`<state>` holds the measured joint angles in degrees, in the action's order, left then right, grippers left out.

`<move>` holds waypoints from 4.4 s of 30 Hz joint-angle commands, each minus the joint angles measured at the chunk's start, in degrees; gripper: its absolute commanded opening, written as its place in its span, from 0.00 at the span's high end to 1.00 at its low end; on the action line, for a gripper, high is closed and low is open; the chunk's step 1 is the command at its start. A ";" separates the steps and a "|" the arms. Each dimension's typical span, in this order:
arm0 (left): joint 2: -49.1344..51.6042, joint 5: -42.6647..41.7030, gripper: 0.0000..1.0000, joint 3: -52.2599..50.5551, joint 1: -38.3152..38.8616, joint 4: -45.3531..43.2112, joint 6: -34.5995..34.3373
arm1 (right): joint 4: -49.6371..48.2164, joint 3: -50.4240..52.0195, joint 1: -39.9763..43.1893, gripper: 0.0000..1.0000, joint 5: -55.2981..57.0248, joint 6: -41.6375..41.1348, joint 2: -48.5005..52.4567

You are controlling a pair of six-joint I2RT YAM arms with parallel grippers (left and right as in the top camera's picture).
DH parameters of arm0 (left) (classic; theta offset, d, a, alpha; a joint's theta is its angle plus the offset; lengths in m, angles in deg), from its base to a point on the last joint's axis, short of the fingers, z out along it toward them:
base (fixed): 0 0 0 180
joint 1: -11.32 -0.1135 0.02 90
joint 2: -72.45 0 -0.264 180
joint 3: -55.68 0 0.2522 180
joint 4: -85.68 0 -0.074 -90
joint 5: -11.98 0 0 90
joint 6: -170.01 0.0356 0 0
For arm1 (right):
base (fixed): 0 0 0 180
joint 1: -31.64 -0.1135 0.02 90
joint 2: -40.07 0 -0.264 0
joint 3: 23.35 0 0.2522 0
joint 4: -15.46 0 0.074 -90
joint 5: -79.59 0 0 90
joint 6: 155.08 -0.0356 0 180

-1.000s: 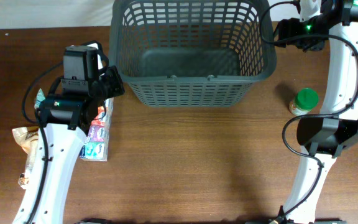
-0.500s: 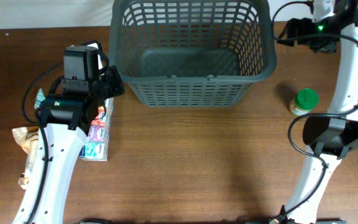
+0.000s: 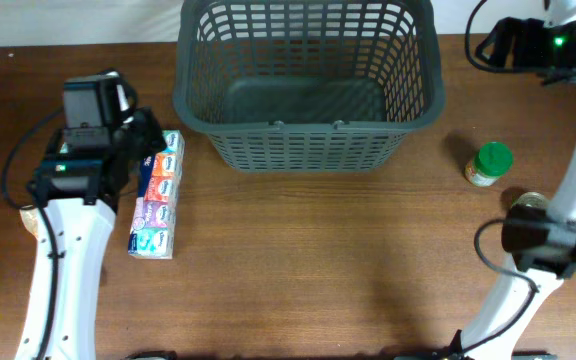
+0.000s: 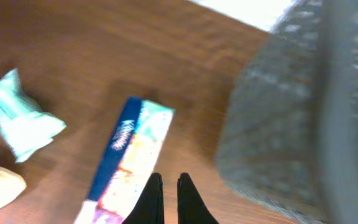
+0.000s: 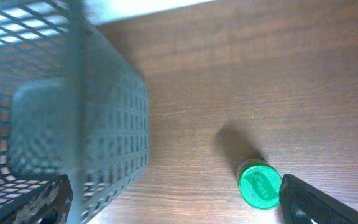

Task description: Pack container

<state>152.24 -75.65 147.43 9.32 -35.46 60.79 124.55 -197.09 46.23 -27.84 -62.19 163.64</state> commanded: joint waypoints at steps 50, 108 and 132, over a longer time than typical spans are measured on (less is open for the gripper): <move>0.02 0.42 0.00 0.81 -22.05 9.86 0.90 | -6.21 49.05 0.11 0.01 17.25 -9.62 -35.95; 0.02 0.42 0.00 0.81 -22.05 10.27 0.90 | -23.67 50.07 3.82 0.01 19.21 -2.97 -5.20; 0.02 0.42 0.00 0.81 -22.05 10.27 0.90 | -24.37 60.06 3.74 0.01 19.63 -7.28 -3.17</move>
<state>152.24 -75.65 147.43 -12.45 -25.38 61.21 101.28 -139.39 50.23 -9.11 -69.18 160.30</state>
